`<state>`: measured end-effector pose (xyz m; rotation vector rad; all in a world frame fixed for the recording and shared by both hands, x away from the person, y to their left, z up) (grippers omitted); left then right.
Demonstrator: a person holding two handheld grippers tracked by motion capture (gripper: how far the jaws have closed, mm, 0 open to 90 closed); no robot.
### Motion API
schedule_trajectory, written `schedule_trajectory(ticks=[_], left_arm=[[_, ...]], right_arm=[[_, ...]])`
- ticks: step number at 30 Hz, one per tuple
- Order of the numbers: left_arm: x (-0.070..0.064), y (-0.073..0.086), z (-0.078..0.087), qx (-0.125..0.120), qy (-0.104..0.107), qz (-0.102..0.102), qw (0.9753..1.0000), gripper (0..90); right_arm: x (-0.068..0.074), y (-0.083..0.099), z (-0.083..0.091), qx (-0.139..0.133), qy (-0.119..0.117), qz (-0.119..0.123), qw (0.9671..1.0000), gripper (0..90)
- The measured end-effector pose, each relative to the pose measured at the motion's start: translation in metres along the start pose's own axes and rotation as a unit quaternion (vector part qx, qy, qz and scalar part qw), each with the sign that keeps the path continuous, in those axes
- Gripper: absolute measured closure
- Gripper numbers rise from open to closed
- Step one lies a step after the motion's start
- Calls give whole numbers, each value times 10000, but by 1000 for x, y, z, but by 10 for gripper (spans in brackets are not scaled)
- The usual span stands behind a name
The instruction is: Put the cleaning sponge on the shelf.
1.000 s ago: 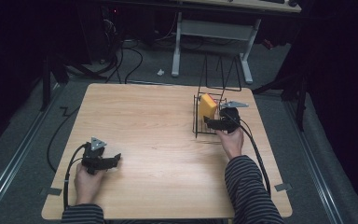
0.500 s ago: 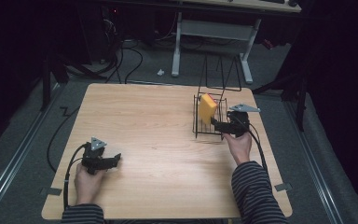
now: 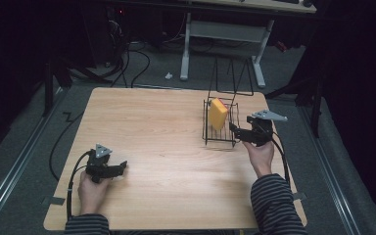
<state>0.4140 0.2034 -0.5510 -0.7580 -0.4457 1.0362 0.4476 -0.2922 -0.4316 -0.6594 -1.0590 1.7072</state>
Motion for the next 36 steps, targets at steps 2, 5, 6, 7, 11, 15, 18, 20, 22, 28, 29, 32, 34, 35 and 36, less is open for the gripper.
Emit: schedule_trajectory(ticks=[2,5,6,7,11,15,18,20,22,28,29,32,34,35,36], left_arm=[[0,0,0,0,0,0,10000,181],[0,0,0,-1,0,-1,10000,181],[0,0,0,-1,0,1,10000,182],[0,0,0,-1,0,1,10000,181],[0,0,0,0,0,0,10000,181],[0,0,0,0,0,-2,10000,181],[0,0,0,0,-1,-2,10000,181],[0,0,0,-1,-1,-2,10000,181],[0,0,0,0,-1,-2,10000,181],[0,0,0,1,-1,-1,10000,181],[0,0,0,1,-3,-1,10000,181],[0,0,0,1,-3,-3,10000,181],[0,0,0,0,-2,-2,10000,181],[0,0,0,0,-2,-2,10000,181],[0,0,0,0,-3,-2,10000,181]], right_arm=[[-1,0,3,0,29,-14,10000,201],[-3,0,8,-19,47,-23,10000,205],[-3,0,10,-47,51,-1,10000,211],[-3,0,10,-47,51,-1,10000,211],[-7,4,18,-152,73,-92,9998,225],[-8,3,26,-221,87,-75,9997,226],[-8,2,32,-267,117,-45,9996,226],[-8,2,36,-284,110,-47,9995,227],[-10,3,39,-313,129,-70,9994,230],[-14,9,49,-439,134,-189,9988,239],[-16,11,53,-454,56,-299,9985,238],[-18,12,58,-541,172,-232,9981,246],[-20,15,59,-565,183,-273,9979,247],[-21,16,60,-571,190,-300,9977,248],[-22,18,61,-569,182,-316,9977,248]])
Point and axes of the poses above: each handheld gripper's, and its own axes: z roughly backward along the jaws, y roughly out of its underside, x roughly to its left, the point moved 2 cm from there along -z, roughly forward along the jaws, and after that the axes turned 1 degree about -x, right-handed, at the moved point
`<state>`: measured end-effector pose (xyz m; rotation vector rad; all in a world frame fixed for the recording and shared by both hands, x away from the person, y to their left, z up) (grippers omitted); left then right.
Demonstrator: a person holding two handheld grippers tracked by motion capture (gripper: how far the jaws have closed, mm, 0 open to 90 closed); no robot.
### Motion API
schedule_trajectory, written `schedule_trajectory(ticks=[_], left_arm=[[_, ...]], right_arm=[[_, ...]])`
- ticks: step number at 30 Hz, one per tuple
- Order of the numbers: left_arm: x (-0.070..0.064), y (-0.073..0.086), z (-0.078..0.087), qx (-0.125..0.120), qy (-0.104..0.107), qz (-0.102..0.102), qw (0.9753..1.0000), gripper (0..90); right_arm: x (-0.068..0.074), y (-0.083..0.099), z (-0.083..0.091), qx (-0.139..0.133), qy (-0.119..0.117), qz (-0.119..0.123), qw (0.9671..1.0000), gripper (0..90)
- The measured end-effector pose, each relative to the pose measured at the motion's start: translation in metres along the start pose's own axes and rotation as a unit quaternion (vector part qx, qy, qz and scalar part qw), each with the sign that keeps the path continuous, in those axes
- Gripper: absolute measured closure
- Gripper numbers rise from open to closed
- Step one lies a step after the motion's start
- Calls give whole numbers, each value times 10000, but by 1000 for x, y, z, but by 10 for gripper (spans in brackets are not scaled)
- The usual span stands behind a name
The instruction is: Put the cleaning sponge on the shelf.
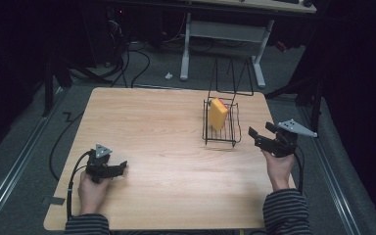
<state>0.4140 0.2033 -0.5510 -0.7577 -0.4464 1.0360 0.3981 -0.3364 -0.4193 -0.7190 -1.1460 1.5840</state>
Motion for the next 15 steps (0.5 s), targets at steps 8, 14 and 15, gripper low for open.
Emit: schedule_trajectory(ticks=[8,14,15], left_arm=[[0,0,0,-3,-3,0,10000,181],[0,0,0,-3,-5,-1,10000,181],[0,0,0,-3,-5,-1,10000,181]], right_arm=[[-4,5,12,-53,26,-33,10000,257],[-6,10,17,-25,32,-47,10000,260],[-6,10,17,-25,32,-47,10000,260]])
Point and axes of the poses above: each handheld gripper's, and its own axes: z roughly backward along the jaws, y roughly out of its underside, x roughly to its left, the point moved 2 cm from there along -z, roughly forward along the jaws, and after that the axes turned 1 degree about -x, right-handed, at the moved point
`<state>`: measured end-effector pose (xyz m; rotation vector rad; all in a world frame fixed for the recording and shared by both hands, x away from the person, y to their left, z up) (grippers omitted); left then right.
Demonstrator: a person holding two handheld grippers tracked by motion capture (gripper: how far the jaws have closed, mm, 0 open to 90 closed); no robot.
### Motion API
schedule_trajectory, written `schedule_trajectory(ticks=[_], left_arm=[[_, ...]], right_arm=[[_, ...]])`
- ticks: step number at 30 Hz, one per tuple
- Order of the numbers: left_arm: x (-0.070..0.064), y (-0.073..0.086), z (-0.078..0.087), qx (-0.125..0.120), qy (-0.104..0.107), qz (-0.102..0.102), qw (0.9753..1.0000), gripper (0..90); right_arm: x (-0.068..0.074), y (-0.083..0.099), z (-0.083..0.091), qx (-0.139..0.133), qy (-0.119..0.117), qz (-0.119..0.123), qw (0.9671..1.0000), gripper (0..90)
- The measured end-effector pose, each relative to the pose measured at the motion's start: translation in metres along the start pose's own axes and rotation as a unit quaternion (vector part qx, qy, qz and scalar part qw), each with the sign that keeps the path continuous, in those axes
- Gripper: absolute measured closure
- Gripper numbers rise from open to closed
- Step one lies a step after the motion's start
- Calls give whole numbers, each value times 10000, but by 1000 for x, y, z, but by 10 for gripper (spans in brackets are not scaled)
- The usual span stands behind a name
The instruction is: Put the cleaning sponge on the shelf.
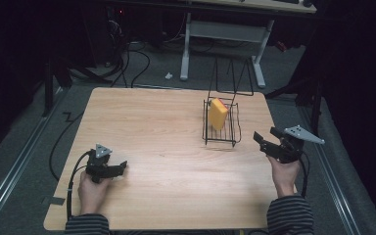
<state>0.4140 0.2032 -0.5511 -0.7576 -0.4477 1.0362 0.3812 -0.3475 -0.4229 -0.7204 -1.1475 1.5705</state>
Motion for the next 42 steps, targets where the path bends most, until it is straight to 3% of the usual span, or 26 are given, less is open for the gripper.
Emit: schedule_trajectory(ticks=[23,42], left_arm=[[0,0,0,-1,-1,0,10000,181],[0,0,0,0,-2,-1,10000,181]], right_arm=[[-8,29,18,-29,12,-252,9997,284],[-6,51,11,176,-78,-292,9994,317]])
Point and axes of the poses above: each handheld gripper's, and its own axes: z roughly backward along the jaws, y roughly out of its underside, x roughly to its left, the point moved 2 cm from there along -z, roughly forward along the jaws, and after that the axes turned 1 degree about -x, right-handed, at the moved point
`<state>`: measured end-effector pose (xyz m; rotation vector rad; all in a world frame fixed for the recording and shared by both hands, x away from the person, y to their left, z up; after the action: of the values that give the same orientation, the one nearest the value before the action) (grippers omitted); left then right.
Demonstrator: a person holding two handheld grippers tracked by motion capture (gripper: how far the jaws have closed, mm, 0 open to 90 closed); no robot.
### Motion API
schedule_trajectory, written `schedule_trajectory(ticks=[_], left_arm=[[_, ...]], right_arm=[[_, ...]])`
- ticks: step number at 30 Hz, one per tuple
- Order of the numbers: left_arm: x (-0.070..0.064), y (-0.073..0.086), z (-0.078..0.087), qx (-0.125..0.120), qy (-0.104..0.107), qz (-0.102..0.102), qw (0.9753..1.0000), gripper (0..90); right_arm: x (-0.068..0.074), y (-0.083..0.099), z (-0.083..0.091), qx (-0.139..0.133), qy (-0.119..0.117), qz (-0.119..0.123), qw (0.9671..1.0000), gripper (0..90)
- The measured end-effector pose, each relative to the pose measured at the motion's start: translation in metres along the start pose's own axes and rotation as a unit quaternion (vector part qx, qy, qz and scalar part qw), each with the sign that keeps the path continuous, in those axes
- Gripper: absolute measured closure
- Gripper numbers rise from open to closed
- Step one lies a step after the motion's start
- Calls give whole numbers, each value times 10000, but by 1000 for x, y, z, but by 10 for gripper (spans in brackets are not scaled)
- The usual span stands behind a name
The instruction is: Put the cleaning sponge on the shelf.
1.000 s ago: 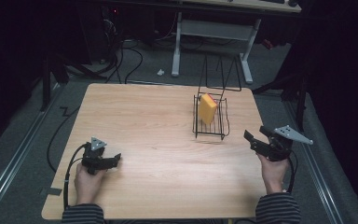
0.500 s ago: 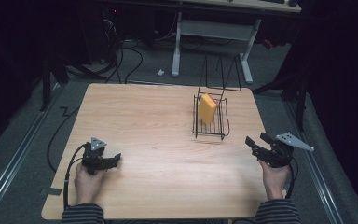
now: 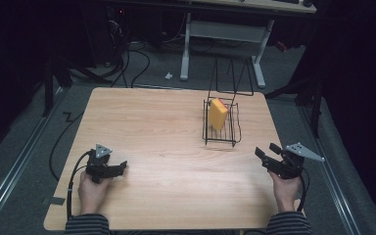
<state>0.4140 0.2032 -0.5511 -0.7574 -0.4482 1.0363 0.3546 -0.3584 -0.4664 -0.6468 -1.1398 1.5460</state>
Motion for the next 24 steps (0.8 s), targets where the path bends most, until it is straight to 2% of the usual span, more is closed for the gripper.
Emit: schedule_trajectory(ticks=[5,24], left_arm=[[0,0,0,1,1,0,10000,181],[0,0,0,1,0,1,10000,181]], right_arm=[[3,3,-5,100,44,104,9999,317],[10,19,-28,358,-66,40,9993,322]])
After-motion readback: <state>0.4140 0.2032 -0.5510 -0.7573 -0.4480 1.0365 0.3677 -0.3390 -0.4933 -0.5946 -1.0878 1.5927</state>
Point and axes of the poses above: each handheld gripper's, and its own axes: z roughly backward along the jaws, y roughly out of its underside, x roughly to its left, the point moved 2 cm from there along -z, roughly forward along the jaws, and after that the axes turned 1 degree about -x, right-handed, at the moved point
